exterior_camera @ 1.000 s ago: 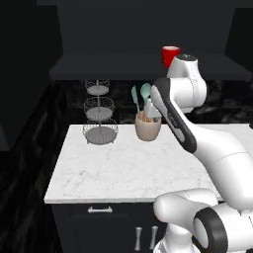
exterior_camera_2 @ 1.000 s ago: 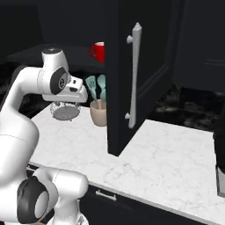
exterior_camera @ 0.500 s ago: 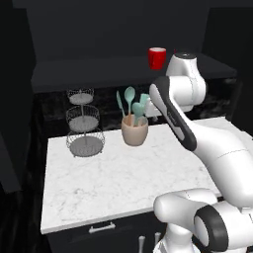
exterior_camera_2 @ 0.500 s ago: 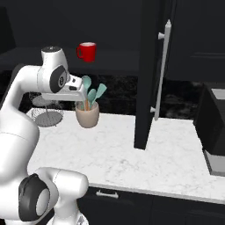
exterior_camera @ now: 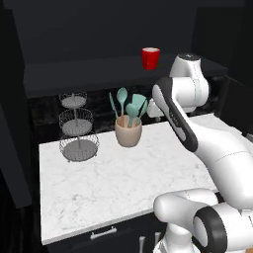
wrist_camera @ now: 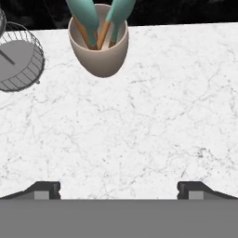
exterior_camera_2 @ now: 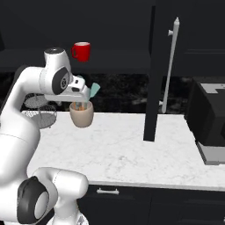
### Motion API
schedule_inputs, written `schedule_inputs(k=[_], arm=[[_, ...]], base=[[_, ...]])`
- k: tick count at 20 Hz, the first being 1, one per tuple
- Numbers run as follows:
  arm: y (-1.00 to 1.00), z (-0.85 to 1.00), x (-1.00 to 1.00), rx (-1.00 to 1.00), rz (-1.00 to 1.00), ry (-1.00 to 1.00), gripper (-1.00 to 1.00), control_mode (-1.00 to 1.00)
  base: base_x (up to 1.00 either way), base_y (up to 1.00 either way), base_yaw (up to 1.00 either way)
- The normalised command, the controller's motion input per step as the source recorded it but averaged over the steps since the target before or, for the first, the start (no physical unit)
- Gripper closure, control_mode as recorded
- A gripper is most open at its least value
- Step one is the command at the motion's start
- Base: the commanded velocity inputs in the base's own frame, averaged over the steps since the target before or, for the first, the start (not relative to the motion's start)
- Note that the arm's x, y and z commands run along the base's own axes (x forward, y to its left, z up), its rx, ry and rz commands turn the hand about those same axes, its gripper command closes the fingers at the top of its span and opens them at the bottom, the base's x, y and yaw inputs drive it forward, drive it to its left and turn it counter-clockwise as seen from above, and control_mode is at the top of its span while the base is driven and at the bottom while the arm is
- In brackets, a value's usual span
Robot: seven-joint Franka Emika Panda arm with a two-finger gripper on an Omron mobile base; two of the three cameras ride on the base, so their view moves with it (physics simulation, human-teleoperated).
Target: Gather all objects into one cabinet and sort the glasses and bowls to opposite sides.
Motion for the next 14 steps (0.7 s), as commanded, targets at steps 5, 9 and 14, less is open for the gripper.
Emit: schedule_inputs(k=[5,9,14], arm=[[0.00,0.00,0.00,0.00,0.00,0.00,-1.00,1.00],[0.00,0.00,0.00,0.00,0.00,0.00,-1.00,1.00],[0.00,0.00,0.00,0.00,0.00,0.00,-1.00,1.00]], base=[[0.71,0.15,0.00],[0.83,0.37,0.00],[0.67,0.46,0.00]])
